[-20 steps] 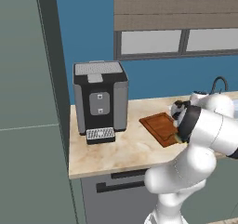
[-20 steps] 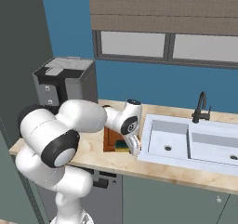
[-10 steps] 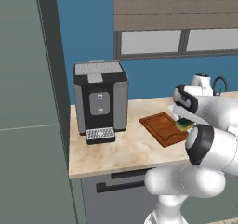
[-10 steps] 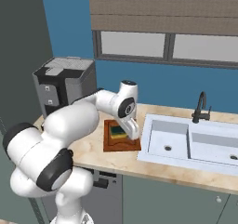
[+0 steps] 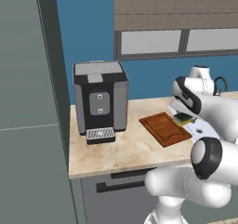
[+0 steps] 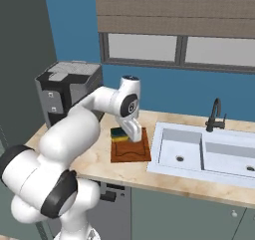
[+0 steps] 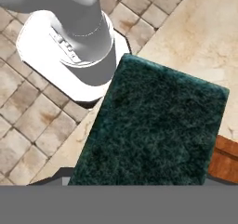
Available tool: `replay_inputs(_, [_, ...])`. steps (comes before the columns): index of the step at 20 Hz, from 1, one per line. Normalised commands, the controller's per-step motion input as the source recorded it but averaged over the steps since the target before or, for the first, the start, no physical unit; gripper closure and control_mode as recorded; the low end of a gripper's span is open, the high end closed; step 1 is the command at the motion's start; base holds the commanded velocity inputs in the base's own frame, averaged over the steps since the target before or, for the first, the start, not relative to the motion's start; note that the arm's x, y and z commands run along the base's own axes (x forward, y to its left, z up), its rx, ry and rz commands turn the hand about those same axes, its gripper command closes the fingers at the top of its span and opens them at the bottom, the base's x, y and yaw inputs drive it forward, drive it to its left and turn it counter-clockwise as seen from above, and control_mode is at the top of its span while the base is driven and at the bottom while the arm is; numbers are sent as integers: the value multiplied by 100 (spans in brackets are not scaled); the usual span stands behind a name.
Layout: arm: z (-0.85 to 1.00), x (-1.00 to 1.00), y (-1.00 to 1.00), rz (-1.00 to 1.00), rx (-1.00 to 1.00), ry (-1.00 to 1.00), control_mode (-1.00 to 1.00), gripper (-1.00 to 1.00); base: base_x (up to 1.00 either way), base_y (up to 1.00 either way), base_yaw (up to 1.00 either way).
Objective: Pick up the sponge from the counter and clean the cutting board by briefly scrubbing or pressing down on the cutting board. Once finished, release the sponge.
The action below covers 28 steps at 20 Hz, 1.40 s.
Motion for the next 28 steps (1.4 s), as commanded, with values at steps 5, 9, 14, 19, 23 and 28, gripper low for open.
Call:
replay_inputs(5, [24, -36, 37, -8, 0, -5, -100, 100, 0, 0, 0])
replay_inputs(9, [12, -24, 49, -18, 0, -7, -100, 100, 0, 0, 0])
replay_inputs(14, [-2, -7, 59, -21, 0, -13, -100, 100, 0, 0, 0])
replay_inputs(19, [-18, 30, 99, -12, 0, -15, -100, 100, 0, 0, 0])
replay_inputs(23, [-44, 29, 87, -2, 0, -6, -100, 100, 0, 0, 0])
replay_inputs(28, [-57, 16, 73, 0, 0, 0, -100, 100, 0, 0, 0])
